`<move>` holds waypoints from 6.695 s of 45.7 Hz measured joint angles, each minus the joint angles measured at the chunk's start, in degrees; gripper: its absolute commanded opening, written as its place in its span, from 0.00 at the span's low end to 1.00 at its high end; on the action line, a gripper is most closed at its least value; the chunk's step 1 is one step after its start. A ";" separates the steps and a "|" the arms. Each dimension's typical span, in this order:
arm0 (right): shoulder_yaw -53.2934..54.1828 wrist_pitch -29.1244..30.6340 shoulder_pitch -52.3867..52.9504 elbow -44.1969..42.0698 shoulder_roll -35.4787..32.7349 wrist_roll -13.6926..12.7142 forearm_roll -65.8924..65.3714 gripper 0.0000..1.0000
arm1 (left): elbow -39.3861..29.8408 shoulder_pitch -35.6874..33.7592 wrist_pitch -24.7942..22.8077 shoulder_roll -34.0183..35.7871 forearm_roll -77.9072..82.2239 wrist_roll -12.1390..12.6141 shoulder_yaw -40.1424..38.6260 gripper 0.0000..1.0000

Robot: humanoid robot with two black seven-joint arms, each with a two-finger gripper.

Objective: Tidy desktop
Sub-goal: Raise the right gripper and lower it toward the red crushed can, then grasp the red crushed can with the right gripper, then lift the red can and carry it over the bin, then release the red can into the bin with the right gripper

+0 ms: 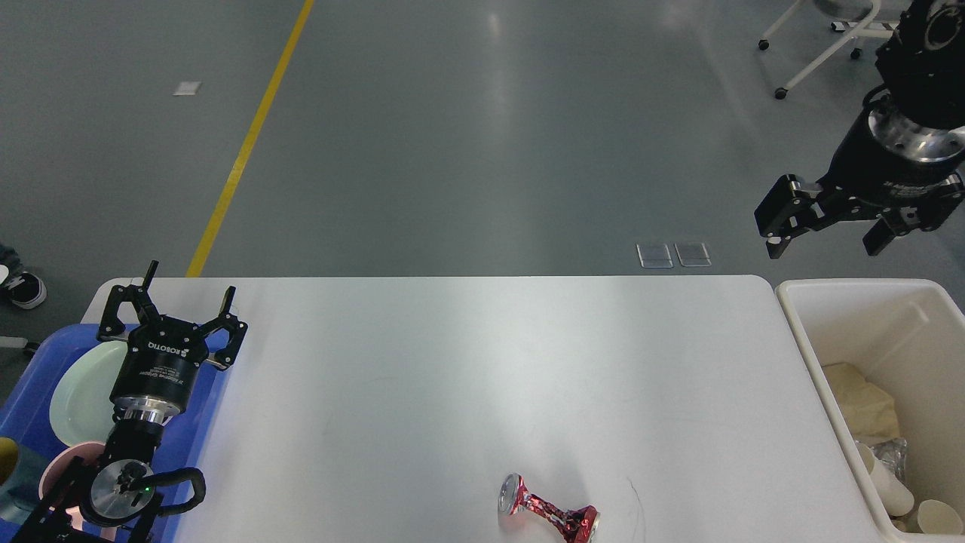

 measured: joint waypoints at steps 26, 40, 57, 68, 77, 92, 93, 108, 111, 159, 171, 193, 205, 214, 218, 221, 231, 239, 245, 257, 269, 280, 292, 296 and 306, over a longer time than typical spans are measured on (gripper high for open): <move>-8.21 -8.83 17.62 20.24 -0.30 0.05 9.30 1.00 | 0.00 0.08 0.00 0.00 0.00 -0.01 0.00 0.96; -7.23 -8.77 17.45 20.42 0.08 0.33 9.56 1.00 | 0.00 0.07 0.00 0.01 0.00 -0.01 0.00 0.96; 3.46 -8.16 4.27 20.51 4.31 0.58 9.82 1.00 | 0.00 0.07 -0.03 0.02 0.00 -0.04 -0.01 0.96; 17.82 -11.08 -8.93 19.56 8.87 0.43 3.48 1.00 | 0.00 -0.01 -0.03 0.02 0.00 -0.03 -0.01 0.96; 25.67 -20.12 -21.71 19.19 14.07 0.40 -13.51 1.00 | 0.00 -0.01 -0.02 0.01 0.00 0.03 -0.01 0.96; 27.32 -33.27 -37.34 17.80 22.79 0.20 -30.08 1.00 | 0.00 0.00 -0.02 0.00 0.00 0.07 -0.01 0.96; 27.33 -34.62 -38.42 17.33 23.27 0.20 -30.43 1.00 | 0.00 0.00 -0.02 0.00 0.00 0.07 -0.01 0.96; 26.16 -46.60 -50.81 7.65 28.31 0.32 -33.72 0.99 | 0.00 0.01 -0.02 0.00 0.00 0.07 -0.01 0.96; 25.71 -46.87 -53.39 5.52 29.43 0.32 -35.43 0.98 | 0.00 0.01 -0.02 0.00 0.00 0.07 -0.01 0.96; 21.31 -46.36 -54.64 2.25 29.53 -0.08 -35.35 0.00 | 0.00 -0.01 -0.02 0.01 0.00 0.07 0.00 0.96; 20.81 -46.58 -53.81 2.26 29.34 -0.14 -34.82 0.00 | 0.00 -0.01 -0.02 0.01 0.00 0.07 0.00 0.96; 14.55 -24.73 -30.45 5.44 16.14 0.37 -8.00 0.00 | 0.00 -0.01 -0.02 0.01 0.00 0.07 0.03 0.96; 9.99 -13.67 -12.55 16.15 6.95 0.07 -2.53 0.00 | 0.00 -0.01 -0.02 0.01 0.00 0.07 0.00 0.96; 4.83 -16.07 -6.15 22.29 5.47 -0.10 3.84 0.00 | 0.00 -0.01 -0.02 0.01 0.00 0.07 -0.01 0.96; 4.09 -16.96 -5.97 22.58 5.38 -0.11 4.32 0.00 | 0.00 0.00 -0.02 0.01 0.00 0.07 -0.01 0.96; 3.65 -17.10 -5.91 22.59 5.35 -0.11 4.49 0.00 | 0.00 0.01 -0.02 0.01 0.00 0.07 -0.01 0.96; 2.55 -17.44 -5.84 22.58 5.39 -0.11 5.25 0.00 | 0.00 0.00 -0.02 0.01 0.00 0.07 -0.01 0.96; 2.44 -17.54 -5.83 22.51 5.41 -0.04 5.33 0.00 | 0.00 0.00 -0.02 0.01 0.00 0.07 -0.01 0.96; 2.29 -17.71 -5.83 22.47 5.33 -0.04 5.27 0.00 | 0.00 0.00 -0.02 0.01 0.00 0.07 -0.01 0.96; 0.01 -20.07 -6.07 21.25 4.08 -0.02 5.49 0.00 | 0.00 -0.01 -0.02 0.01 0.00 0.06 -0.01 0.96; -3.58 -24.42 -14.62 11.08 -6.14 0.08 4.48 0.00 | 0.00 0.07 -0.02 0.01 0.00 -0.03 -0.01 0.96; -0.86 -25.63 -31.45 -10.48 -12.90 0.52 4.26 0.00 | 0.00 0.08 -0.02 0.00 0.00 -0.02 -0.01 0.96; 14.15 -35.58 -58.14 -31.35 -12.48 0.57 3.93 0.00 | 0.00 0.08 -0.02 0.00 0.00 -0.02 -0.01 0.96; 17.50 -42.08 -65.99 -37.05 -9.60 0.56 3.88 0.00 | 0.00 0.08 -0.02 0.00 0.00 -0.02 -0.01 0.96; 19.04 -56.69 -82.33 -50.72 0.67 0.53 4.63 0.00 | 0.00 0.02 -0.02 0.00 0.00 -0.02 -0.01 0.96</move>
